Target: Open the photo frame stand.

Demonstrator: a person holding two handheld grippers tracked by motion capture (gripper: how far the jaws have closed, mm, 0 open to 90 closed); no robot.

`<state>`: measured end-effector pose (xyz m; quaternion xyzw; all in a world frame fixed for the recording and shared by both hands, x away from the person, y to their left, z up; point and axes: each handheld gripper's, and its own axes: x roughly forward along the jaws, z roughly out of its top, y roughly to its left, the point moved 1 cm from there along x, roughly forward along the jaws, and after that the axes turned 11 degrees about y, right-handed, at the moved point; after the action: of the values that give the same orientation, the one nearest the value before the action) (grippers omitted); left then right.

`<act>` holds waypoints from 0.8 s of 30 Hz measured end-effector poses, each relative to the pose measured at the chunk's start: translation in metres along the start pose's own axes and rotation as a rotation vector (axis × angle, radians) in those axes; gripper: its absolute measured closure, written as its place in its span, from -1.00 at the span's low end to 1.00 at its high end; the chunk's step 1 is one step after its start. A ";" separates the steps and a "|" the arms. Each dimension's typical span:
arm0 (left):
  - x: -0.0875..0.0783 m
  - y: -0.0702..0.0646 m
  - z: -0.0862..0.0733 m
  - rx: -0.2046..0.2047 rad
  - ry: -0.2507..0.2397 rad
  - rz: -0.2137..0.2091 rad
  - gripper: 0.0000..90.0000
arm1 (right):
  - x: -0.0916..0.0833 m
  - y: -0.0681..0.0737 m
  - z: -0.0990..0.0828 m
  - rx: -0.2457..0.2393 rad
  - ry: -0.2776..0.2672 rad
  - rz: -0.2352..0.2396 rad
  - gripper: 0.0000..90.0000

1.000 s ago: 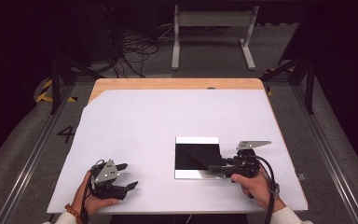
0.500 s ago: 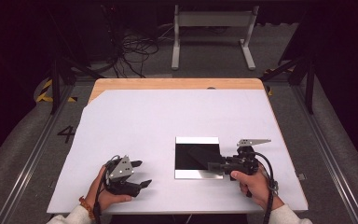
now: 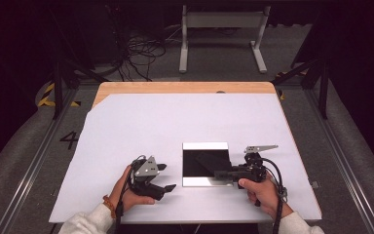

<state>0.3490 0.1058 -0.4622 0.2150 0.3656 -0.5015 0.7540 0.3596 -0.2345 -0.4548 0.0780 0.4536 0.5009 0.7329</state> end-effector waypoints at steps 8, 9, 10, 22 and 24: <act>0.022 0.014 0.020 -0.070 0.028 -0.047 -0.53 | 0.001 0.004 -0.001 -0.053 0.006 -0.024 0.46; 0.024 0.015 0.021 -0.070 0.034 -0.046 -0.53 | 0.001 0.004 -0.001 -0.050 0.002 -0.021 0.46; 0.026 0.015 0.022 -0.064 0.041 -0.046 -0.53 | 0.000 0.004 -0.001 -0.046 -0.004 -0.018 0.44; 0.028 0.008 0.025 -0.004 0.068 -0.023 -0.55 | -0.013 -0.009 0.000 0.139 -0.131 -0.061 0.07; 0.029 0.006 0.026 -0.002 0.070 -0.032 -0.55 | -0.014 -0.012 0.000 0.170 -0.117 -0.024 0.12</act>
<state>0.3698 0.0731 -0.4685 0.2259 0.3958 -0.5055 0.7326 0.3663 -0.2521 -0.4539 0.1634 0.4520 0.4463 0.7548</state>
